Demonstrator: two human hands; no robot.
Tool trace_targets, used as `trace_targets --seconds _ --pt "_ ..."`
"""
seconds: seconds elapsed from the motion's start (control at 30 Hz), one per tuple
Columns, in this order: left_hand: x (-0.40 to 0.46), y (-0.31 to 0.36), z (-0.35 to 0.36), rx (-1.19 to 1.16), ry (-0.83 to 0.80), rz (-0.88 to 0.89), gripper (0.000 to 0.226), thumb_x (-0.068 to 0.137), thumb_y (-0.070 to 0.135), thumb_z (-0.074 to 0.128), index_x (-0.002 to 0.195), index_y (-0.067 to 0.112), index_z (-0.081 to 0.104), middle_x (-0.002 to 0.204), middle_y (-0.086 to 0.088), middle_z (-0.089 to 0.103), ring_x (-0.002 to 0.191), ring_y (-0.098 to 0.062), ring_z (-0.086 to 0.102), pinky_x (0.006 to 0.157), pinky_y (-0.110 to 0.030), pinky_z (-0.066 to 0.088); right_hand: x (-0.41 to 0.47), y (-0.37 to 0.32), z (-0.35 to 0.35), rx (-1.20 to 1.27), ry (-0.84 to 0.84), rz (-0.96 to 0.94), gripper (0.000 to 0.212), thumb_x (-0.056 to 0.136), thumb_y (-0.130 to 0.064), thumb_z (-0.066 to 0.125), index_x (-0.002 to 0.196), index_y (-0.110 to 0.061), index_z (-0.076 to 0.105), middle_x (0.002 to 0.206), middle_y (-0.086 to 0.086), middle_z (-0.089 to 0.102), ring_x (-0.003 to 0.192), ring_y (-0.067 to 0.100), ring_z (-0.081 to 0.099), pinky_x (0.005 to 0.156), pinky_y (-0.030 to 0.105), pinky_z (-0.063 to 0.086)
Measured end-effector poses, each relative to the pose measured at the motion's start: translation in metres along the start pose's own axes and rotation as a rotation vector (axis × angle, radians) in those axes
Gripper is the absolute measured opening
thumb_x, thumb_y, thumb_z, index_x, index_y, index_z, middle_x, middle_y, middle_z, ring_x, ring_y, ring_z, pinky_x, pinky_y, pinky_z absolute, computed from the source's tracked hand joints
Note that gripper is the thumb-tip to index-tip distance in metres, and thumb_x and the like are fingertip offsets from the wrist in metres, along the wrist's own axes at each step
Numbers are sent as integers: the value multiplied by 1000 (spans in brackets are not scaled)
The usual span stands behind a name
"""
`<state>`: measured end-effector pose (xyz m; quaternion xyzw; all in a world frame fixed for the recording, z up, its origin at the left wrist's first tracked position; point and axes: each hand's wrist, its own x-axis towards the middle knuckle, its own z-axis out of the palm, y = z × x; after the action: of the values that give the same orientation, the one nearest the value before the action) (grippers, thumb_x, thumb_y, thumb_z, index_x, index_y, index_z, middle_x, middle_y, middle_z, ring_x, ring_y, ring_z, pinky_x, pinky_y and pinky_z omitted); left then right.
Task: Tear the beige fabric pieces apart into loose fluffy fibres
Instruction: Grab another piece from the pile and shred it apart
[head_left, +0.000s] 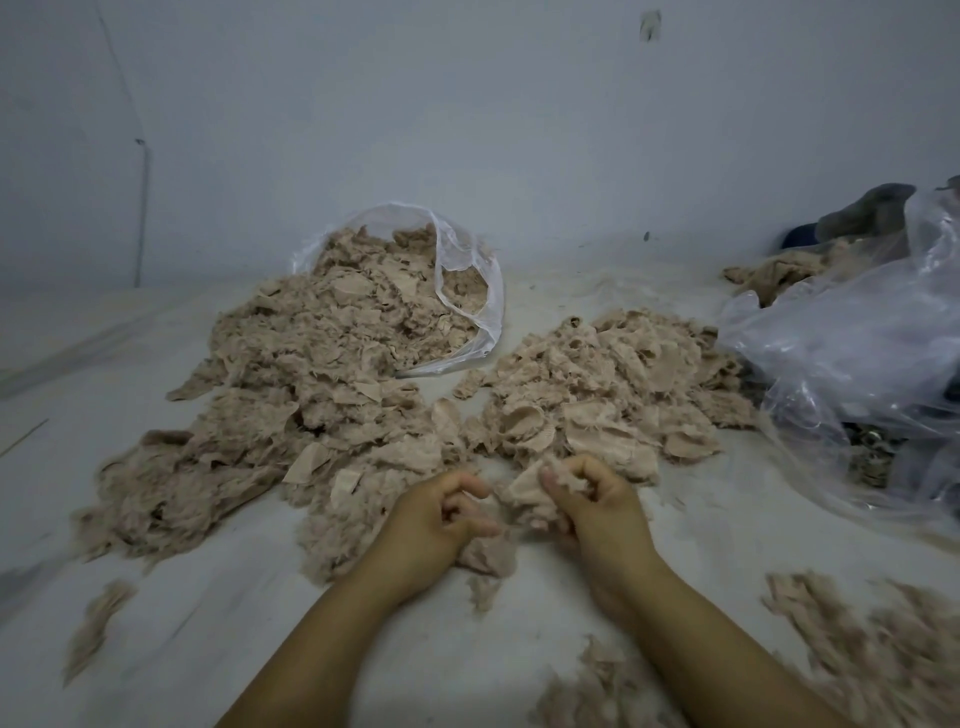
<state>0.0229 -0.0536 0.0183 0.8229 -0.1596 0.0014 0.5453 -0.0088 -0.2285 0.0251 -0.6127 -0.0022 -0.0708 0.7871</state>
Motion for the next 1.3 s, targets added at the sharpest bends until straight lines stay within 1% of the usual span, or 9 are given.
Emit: trace_targets --seconds 0.17,0.27,0.4,0.57,0.73,0.8,0.93,1.17,1.3 --pt "-2 4 -10 -69 43 17 12 78 26 75 87 28 69 77 8 70 78 -11 66 69 -17 48 1 -2 -5 76 -85 81 12 71 -30 71 73 -18 70 54 3 53 41 9 41 38 19 33" --pt "-11 16 -1 -116 -146 79 40 67 44 80 103 30 70 94 6 72 86 -8 67 72 -19 51 -1 -1 2 60 -155 83 12 72 -33 70 70 -21 72 54 5 53 41 11 43 40 20 36" --pt "-15 22 7 -372 -120 15 32 68 22 82 98 23 71 85 -2 73 74 -11 67 59 -21 52 -4 3 4 6 -131 86 24 68 -35 72 80 -15 76 56 3 52 46 11 41 43 21 34" --pt "-13 21 8 -287 -116 -90 27 75 -13 68 85 11 67 70 -3 63 59 -4 60 56 -16 49 0 1 1 84 -5 104 20 69 -31 70 73 -12 68 50 3 46 42 11 36 40 20 29" --pt "-13 19 -4 -451 -358 -147 31 74 16 74 105 15 67 89 -2 70 80 -13 65 66 -24 53 -3 -1 -1 41 -143 156 21 67 -27 75 82 -15 66 57 2 53 44 11 41 39 20 31" --pt "-11 21 -1 -610 -297 -164 32 81 28 71 107 11 64 92 -9 70 81 -19 67 69 -27 57 -7 0 2 -25 -236 169 14 71 -29 76 75 -18 66 58 1 55 44 11 42 39 21 31" --pt "-8 19 3 -617 -40 -160 21 66 14 71 86 8 68 75 -7 67 61 -14 63 52 -21 52 -9 0 6 -36 -248 187 21 85 -30 62 76 -11 62 53 3 53 41 12 42 37 20 31" --pt "-8 19 0 -576 -55 -97 4 68 19 71 69 15 72 68 -7 65 54 -12 59 47 -20 49 -11 -1 9 -40 -236 164 31 88 -39 58 78 -10 61 55 7 54 41 15 45 38 22 35" --pt "-7 23 -5 -540 45 -108 18 76 30 63 66 16 70 53 -4 53 41 -10 44 40 -20 36 -10 -5 10 -48 -148 67 11 89 -14 62 81 -6 62 53 6 53 37 10 41 36 19 33"
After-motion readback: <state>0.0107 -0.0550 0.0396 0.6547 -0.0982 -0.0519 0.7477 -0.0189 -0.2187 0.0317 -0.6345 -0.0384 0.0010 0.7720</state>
